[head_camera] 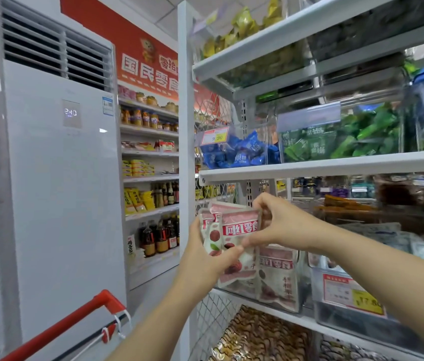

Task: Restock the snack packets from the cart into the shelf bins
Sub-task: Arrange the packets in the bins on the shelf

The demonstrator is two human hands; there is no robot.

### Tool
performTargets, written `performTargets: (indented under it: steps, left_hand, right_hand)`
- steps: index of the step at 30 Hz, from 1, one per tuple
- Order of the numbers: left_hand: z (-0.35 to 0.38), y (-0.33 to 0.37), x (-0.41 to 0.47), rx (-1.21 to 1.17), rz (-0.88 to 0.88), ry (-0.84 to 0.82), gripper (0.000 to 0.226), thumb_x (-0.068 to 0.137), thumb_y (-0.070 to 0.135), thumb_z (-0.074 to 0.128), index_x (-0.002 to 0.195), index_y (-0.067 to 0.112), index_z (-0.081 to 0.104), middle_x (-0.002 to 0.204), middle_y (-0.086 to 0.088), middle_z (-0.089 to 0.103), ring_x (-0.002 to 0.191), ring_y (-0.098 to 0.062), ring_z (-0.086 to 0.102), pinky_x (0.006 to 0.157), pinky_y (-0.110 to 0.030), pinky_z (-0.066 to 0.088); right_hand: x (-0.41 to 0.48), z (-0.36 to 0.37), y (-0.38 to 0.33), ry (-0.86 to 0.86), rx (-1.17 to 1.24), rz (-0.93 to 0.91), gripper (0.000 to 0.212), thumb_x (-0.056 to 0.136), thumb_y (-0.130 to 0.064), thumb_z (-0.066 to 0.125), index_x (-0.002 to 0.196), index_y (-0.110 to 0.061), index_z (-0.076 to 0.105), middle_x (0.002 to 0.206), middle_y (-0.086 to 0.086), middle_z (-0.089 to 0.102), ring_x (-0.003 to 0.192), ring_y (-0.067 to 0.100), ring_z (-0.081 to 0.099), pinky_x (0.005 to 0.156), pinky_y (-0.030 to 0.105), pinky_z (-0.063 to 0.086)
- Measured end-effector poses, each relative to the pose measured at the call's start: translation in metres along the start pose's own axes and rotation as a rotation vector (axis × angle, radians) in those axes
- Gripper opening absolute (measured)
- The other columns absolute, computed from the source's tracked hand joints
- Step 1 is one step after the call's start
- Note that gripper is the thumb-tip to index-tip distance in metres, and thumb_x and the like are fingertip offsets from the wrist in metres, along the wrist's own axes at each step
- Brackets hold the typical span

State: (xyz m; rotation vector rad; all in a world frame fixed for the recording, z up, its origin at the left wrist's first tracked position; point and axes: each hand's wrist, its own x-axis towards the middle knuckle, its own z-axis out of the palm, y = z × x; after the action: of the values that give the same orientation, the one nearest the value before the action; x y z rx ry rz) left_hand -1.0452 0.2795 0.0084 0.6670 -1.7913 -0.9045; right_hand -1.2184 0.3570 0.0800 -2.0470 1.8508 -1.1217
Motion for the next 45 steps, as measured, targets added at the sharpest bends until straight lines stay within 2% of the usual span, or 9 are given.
performTargets:
  steps: [2,7,9,13,18,25,31,38,45]
  left_hand:
    - [0.001,-0.006,0.005,-0.038,-0.004,-0.023,0.080,0.074,0.046,0.083,0.139,0.041,0.036,0.115,0.019,0.067,0.093,0.010,0.067,0.070,-0.011,0.053]
    - [-0.004,-0.021,0.026,-0.233,-0.071,-0.037,0.081,0.072,0.077,0.070,0.140,0.044,0.041,0.134,0.011,0.064,0.120,-0.012,0.064,0.101,-0.044,0.052]
    - [-0.005,-0.030,0.037,-0.297,-0.113,-0.003,0.082,0.072,0.081,0.067,0.141,0.048,0.041,0.140,0.004,0.061,0.123,-0.027,0.063,0.096,-0.057,0.053]
    - [-0.013,-0.045,0.054,-0.394,-0.146,0.127,0.049,0.090,0.038,0.072,0.132,0.027,0.050,0.118,-0.004,0.073,0.099,-0.026,0.074,0.076,-0.043,0.061]
    - [-0.023,-0.064,0.066,-0.339,-0.135,0.334,0.048,0.091,0.025,0.073,0.133,0.022,0.050,0.116,0.000,0.073,0.099,-0.021,0.074,0.085,-0.052,0.061]
    - [-0.024,-0.074,0.063,-0.362,-0.099,0.340,0.041,0.093,0.019,0.070,0.129,0.022,0.050,0.111,0.000,0.073,0.090,-0.016,0.076,0.066,-0.032,0.062]
    - [-0.029,-0.076,0.058,-0.425,-0.103,0.328,0.039,0.094,0.014,0.067,0.129,0.021,0.051,0.112,-0.001,0.072,0.086,-0.013,0.075,0.056,-0.028,0.059]
    - [-0.032,-0.078,0.053,-0.434,-0.119,0.299,0.040,0.093,0.021,0.068,0.130,0.023,0.051,0.112,0.000,0.074,0.088,-0.017,0.076,0.063,-0.033,0.062]
    - [-0.028,-0.076,0.046,-0.459,-0.131,0.259,0.036,0.095,0.018,0.067,0.127,0.021,0.051,0.104,0.000,0.075,0.081,-0.015,0.077,0.055,-0.024,0.058]
  right_hand:
    - [0.004,-0.001,0.001,-0.018,0.044,0.003,0.049,0.071,-0.032,0.089,0.098,-0.024,0.048,0.093,-0.005,0.064,0.062,-0.001,0.062,0.059,0.022,0.053]
    - [0.024,0.007,0.011,0.028,0.155,0.031,0.050,0.070,-0.030,0.090,0.101,-0.020,0.052,0.095,-0.001,0.075,0.083,0.016,0.075,0.080,0.044,0.061]
    - [0.035,0.011,0.015,0.077,0.205,0.043,0.050,0.071,-0.027,0.089,0.102,-0.019,0.050,0.095,0.001,0.076,0.084,0.017,0.075,0.078,0.043,0.062]
    - [0.045,0.013,0.019,0.246,0.167,0.057,0.046,0.077,-0.026,0.086,0.102,-0.022,0.047,0.091,-0.003,0.072,0.076,0.009,0.071,0.065,0.027,0.058]
    - [0.054,0.017,0.027,0.369,0.051,0.018,0.044,0.080,-0.019,0.083,0.103,-0.020,0.045,0.088,-0.007,0.065,0.060,-0.001,0.061,0.044,0.011,0.041]
    - [0.072,0.037,0.031,0.266,-0.152,-0.001,0.046,0.084,-0.022,0.080,0.105,-0.027,0.039,0.087,-0.008,0.062,0.062,0.006,0.063,0.045,0.014,0.042]
    - [0.085,0.042,0.037,0.056,-0.371,0.043,0.051,0.082,-0.029,0.080,0.119,-0.024,0.046,0.102,-0.001,0.065,0.077,0.015,0.065,0.070,0.031,0.055]
    - [0.097,0.044,0.032,-0.050,-0.624,0.081,0.028,0.079,-0.028,0.080,0.081,-0.018,0.054,0.080,-0.001,0.062,0.068,0.015,0.056,0.065,0.034,0.050]
    - [0.102,0.048,0.029,-0.138,-0.803,0.097,0.030,0.078,-0.036,0.082,0.082,-0.018,0.058,0.078,-0.006,0.061,0.079,0.019,0.063,0.073,0.035,0.055]
